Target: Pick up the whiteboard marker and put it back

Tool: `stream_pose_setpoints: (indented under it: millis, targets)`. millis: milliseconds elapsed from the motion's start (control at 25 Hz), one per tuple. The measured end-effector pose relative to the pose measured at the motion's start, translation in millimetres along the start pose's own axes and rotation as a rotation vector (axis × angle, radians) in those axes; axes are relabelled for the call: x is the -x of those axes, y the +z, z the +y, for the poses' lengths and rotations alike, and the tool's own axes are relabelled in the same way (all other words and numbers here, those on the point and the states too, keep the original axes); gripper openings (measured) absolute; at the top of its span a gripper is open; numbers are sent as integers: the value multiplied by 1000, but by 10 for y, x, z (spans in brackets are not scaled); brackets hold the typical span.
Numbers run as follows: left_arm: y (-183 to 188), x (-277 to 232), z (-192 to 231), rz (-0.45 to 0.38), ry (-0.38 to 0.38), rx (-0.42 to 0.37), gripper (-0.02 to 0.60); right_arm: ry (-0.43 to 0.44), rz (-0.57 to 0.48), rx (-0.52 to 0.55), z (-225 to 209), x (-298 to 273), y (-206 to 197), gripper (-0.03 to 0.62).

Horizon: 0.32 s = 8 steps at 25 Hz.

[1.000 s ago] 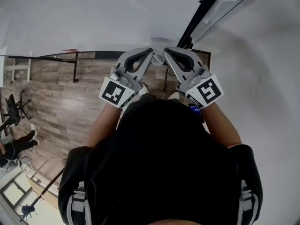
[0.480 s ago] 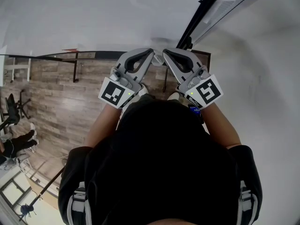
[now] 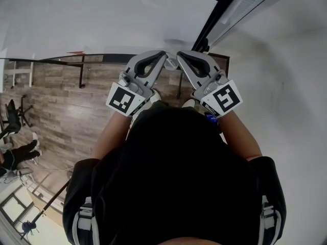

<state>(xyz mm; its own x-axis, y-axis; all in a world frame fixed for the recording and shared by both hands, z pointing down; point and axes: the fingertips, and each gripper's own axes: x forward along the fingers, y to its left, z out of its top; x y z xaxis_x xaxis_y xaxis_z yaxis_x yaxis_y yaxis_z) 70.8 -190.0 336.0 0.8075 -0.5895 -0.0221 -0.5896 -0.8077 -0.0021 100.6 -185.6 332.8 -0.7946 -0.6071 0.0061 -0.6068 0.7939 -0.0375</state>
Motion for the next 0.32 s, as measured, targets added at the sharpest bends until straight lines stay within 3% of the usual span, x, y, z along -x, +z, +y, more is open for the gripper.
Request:
stream_pose_setpoints:
  millis: [320]
  targets:
    - [-12,16,26,1,-1,4,4,7,-6,13,28,-24,-4,-6]
